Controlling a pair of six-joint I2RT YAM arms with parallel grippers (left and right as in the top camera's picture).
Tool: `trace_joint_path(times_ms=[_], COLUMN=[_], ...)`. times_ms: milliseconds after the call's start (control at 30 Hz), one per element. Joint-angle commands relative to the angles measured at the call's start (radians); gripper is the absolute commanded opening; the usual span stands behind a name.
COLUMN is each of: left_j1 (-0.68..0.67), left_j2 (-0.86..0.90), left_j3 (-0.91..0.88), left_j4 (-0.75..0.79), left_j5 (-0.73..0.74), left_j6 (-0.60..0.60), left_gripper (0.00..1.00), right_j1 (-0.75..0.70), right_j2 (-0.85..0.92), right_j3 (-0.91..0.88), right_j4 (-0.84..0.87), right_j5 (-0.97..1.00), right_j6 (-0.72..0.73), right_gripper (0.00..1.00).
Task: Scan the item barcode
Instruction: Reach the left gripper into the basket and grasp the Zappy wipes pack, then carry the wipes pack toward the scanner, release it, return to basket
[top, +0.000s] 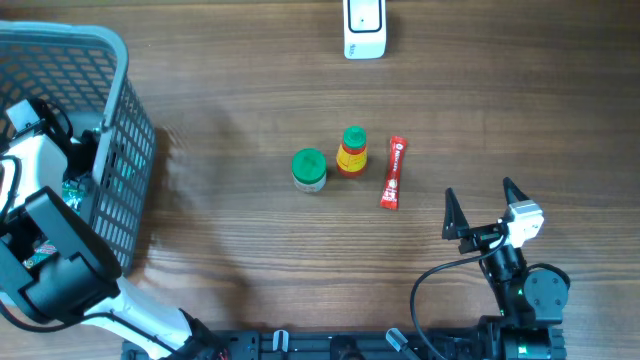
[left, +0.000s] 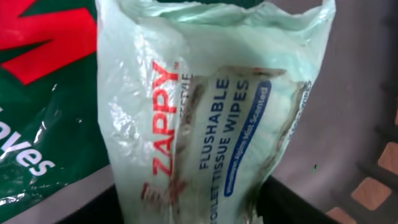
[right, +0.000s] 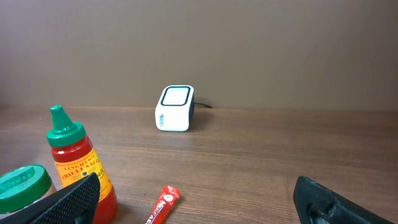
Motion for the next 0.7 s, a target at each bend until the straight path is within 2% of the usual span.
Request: trace_joint_path(times_ms=[0, 67, 400, 500, 567, 667], left_j1=[0.005, 0.006, 0.006, 0.006, 0.005, -0.003], left_j2=[0.019, 0.011, -0.200, -0.312, -0.413, -0.539], left_j3=[-0.010, 0.007, 0.318, 0.346, 0.346, 0.346], left_j4=[-0.012, -0.031, -0.226, -0.226, -0.223, -0.218], left_j5=[-0.012, -0.012, -0.012, -0.011, -0.006, 0.127], left_j6=[0.012, 0.011, 0.003, -0.049, -0.129, -0.209], left_gripper=[0.45, 0.39, 0.37, 0.37, 0.37, 0.35], right_j1=[0.005, 0.005, 0.005, 0.005, 0.005, 0.005], right_j2=[-0.006, -0.006, -0.006, -0.006, -0.006, -0.006], right_j3=[-0.001, -0.001, -0.001, -0.001, -0.001, -0.001], right_j4=[0.002, 0.002, 0.002, 0.002, 0.002, 0.002], right_j5=[0.016, 0.016, 0.016, 0.016, 0.016, 0.016], right_j6=[0.013, 0.013, 0.013, 0.013, 0.013, 0.013], right_gripper=[1.00, 1.00, 1.00, 1.00, 1.00, 1.00])
